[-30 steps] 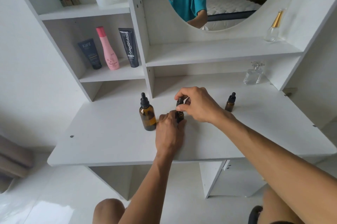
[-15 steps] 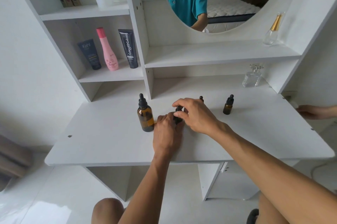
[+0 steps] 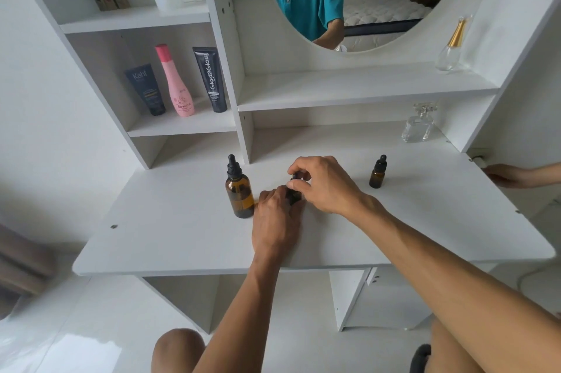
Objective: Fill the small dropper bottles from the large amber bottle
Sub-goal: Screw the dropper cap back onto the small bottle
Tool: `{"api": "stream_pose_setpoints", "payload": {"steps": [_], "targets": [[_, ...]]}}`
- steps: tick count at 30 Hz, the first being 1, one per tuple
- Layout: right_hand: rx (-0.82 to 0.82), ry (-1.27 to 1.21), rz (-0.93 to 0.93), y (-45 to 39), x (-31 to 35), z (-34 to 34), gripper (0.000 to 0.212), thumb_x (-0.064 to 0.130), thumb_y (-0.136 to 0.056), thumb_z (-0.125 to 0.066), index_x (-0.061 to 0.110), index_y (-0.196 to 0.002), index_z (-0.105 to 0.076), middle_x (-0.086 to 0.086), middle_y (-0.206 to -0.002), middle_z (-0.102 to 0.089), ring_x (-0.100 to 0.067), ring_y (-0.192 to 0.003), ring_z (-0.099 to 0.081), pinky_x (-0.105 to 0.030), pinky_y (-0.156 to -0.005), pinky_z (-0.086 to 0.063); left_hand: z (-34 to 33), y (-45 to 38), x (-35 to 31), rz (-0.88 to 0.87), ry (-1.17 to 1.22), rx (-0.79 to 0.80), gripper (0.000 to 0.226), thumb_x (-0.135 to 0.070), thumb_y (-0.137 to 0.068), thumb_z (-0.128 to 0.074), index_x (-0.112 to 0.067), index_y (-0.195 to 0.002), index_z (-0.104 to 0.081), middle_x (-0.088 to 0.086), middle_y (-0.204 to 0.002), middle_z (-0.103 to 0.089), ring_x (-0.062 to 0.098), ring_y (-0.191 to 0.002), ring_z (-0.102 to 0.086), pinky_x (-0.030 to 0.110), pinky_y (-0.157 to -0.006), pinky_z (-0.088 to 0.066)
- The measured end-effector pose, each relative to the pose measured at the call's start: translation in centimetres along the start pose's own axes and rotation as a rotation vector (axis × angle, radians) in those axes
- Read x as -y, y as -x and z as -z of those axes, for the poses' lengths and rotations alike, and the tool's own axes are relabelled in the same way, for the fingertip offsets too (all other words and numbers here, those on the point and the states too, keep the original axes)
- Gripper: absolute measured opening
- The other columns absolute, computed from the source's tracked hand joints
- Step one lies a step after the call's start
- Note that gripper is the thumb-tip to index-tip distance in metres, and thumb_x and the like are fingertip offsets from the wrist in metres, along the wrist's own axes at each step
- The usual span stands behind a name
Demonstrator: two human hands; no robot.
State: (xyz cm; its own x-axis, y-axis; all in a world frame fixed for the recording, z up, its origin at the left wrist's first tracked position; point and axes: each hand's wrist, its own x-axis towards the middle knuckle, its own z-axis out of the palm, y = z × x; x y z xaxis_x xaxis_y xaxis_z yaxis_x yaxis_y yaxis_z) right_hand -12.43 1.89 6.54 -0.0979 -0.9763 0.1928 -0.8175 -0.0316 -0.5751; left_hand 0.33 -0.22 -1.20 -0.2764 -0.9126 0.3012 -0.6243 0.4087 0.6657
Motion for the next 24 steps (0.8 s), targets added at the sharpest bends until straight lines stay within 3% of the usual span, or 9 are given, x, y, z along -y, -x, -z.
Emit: {"api": "stream_pose_setpoints", "payload": {"steps": [5, 9, 13, 18, 21, 24], "targets": [[0.038, -0.06, 0.012, 0.16, -0.09, 0.42, 0.026, 0.013, -0.089, -0.067, 0.02, -0.114, -0.07, 0.005, -0.106, -0.072, -0.014, -0.098, -0.066, -0.029, -0.094, -0.05, 0.1, -0.01, -0.14, 0.008, 0.0, -0.004, 0.02, -0.034, -0.094, -0.061, -0.016, -0.102, -0.062, 0.002, -0.095, -0.066, 0.022, -0.096, -0.049, 0.041, -0.076, -0.046], [-0.008, -0.037, -0.01, 0.13, -0.35, 0.02, 0.022, 0.024, -0.084, -0.073, 0.023, -0.106, -0.07, 0.011, -0.093, -0.07, -0.018, -0.094, -0.063, -0.039, -0.086, -0.055, -0.02, -0.01, -0.06, 0.011, 0.004, -0.002, 0.02, -0.035, -0.094, -0.061, -0.016, -0.1, -0.062, 0.002, -0.096, -0.067, 0.021, -0.096, -0.049, 0.04, -0.074, -0.046], [0.039, -0.057, 0.004, 0.11, -0.23, 0.4, 0.029, 0.013, -0.087, -0.067, 0.021, -0.115, -0.07, 0.005, -0.108, -0.071, -0.014, -0.1, -0.064, -0.03, -0.093, -0.051, -0.07, -0.07, -0.04, 0.012, 0.005, 0.008, 0.02, -0.035, -0.094, -0.06, -0.016, -0.099, -0.061, 0.002, -0.094, -0.066, 0.022, -0.096, -0.049, 0.041, -0.074, -0.046], [0.002, -0.04, -0.019, 0.09, -0.18, -0.01, 0.028, 0.023, -0.085, -0.073, 0.023, -0.113, -0.069, 0.008, -0.098, -0.07, -0.017, -0.092, -0.064, -0.037, -0.087, -0.054, -0.13, -0.02, 0.06, 0.01, 0.005, 0.004, 0.02, -0.035, -0.093, -0.059, -0.017, -0.099, -0.062, 0.002, -0.094, -0.067, 0.022, -0.096, -0.05, 0.042, -0.075, -0.047], [0.029, -0.068, -0.004, 0.05, -0.15, 0.16, 0.029, 0.013, -0.085, -0.07, 0.02, -0.114, -0.07, 0.006, -0.105, -0.073, -0.014, -0.094, -0.065, -0.03, -0.092, -0.051, -0.04, -0.02, -0.06, 0.003, 0.001, 0.006, 0.019, -0.035, -0.094, -0.059, -0.017, -0.097, -0.06, 0.002, -0.092, -0.066, 0.022, -0.094, -0.05, 0.042, -0.072, -0.047], [0.002, -0.061, -0.033, 0.03, -0.17, -0.13, 0.025, 0.018, -0.085, -0.072, 0.022, -0.109, -0.071, 0.008, -0.098, -0.073, -0.014, -0.089, -0.065, -0.036, -0.087, -0.055, 0.01, 0.04, -0.12, 0.003, -0.002, 0.009, 0.02, -0.036, -0.094, -0.059, -0.017, -0.098, -0.06, 0.002, -0.091, -0.066, 0.021, -0.094, -0.05, 0.041, -0.07, -0.046]]}}
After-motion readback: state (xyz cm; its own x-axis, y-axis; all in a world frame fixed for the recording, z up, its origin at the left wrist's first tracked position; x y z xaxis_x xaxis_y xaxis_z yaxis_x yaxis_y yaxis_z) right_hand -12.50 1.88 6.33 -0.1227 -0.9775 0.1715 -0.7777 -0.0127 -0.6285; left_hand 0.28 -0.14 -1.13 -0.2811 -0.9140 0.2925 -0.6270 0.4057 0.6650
